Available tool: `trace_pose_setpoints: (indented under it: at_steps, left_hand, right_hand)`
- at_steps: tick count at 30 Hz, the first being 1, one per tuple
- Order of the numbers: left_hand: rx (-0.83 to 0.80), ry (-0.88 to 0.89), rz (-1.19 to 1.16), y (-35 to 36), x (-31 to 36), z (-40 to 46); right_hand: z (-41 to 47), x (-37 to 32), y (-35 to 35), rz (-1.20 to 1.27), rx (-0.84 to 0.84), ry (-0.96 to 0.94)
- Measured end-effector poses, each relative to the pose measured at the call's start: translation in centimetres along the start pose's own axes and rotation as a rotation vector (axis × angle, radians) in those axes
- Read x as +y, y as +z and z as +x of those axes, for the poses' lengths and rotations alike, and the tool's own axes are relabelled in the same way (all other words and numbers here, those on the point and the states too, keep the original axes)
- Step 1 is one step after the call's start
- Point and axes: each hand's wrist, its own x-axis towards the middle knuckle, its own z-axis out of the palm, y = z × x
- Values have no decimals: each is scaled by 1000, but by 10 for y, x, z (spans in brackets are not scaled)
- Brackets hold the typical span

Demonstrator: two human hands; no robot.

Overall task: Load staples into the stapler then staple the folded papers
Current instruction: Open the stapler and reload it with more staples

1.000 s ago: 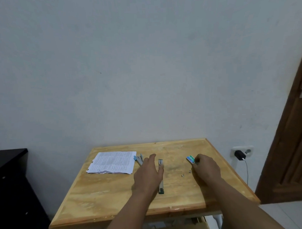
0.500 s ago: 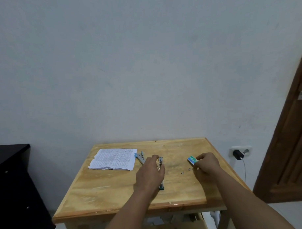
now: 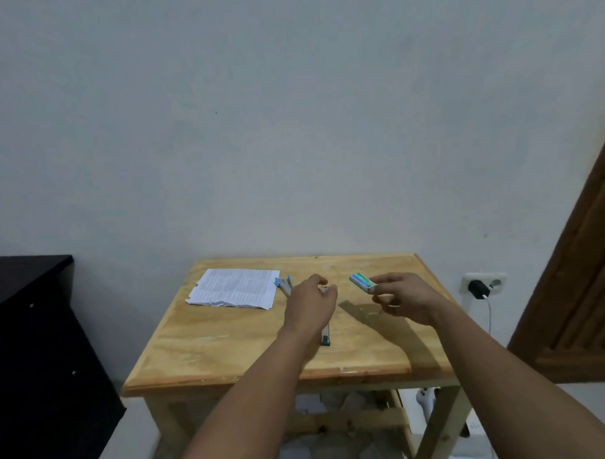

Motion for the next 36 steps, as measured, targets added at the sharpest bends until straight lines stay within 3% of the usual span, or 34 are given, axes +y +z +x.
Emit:
trace_pose_setpoints:
  at_steps: [2,6,9,15,21,36]
  left_hand:
    - [-67,-76,-98,-1,3,0]
    - [-262,-260,-599,-12,1,-5]
    - [-327,-271,-725,-20,-11,-8]
    - [-244,-311,-865,-35,-29,-12]
    - [-230,-337,-922,-40,-39,-14]
    - [-223,-372,-950,-33,-28,-17]
  right_hand:
    - [-6,-7,13,-41,-69,-11]
    - [-15,-13,39,-100,-162,-81]
    - [-17,-11,55,-87,-158,-123]
    - [-17,-6,70,8,-58,-183]
    - [-18,-3,75,-81,-50,-253]
    - [-15,-9,82,-731,91,-412]
